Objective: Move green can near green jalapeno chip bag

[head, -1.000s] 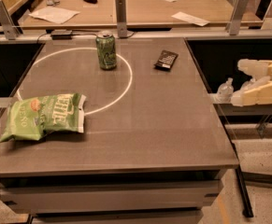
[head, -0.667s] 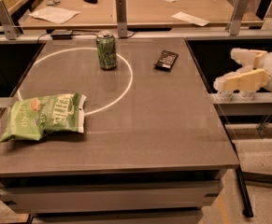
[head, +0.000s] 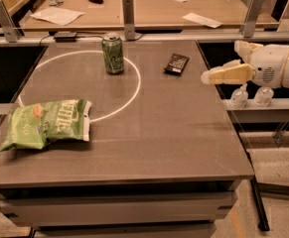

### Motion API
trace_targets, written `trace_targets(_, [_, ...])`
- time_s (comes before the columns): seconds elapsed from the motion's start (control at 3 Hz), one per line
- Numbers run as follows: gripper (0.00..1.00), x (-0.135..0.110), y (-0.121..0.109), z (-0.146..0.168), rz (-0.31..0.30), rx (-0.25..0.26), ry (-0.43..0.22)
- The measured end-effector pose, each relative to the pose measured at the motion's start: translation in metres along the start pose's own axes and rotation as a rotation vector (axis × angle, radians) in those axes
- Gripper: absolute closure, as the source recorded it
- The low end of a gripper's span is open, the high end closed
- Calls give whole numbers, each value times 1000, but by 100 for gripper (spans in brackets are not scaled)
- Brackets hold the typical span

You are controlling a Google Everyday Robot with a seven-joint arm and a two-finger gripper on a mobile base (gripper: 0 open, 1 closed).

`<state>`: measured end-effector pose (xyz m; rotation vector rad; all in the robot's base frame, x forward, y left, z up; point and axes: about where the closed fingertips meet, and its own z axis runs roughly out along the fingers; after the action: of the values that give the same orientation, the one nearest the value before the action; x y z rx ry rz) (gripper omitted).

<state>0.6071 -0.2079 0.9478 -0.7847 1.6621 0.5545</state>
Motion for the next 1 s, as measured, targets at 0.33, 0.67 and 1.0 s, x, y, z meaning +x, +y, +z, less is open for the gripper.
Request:
trace_targets(0.33, [0, -4, -11, 32, -21, 49, -11])
trace_targets(0.67, [0, -4, -11, 32, -21, 49, -11])
trace_targets(1.0, [0, -8, -13, 48, -15, 71, -14])
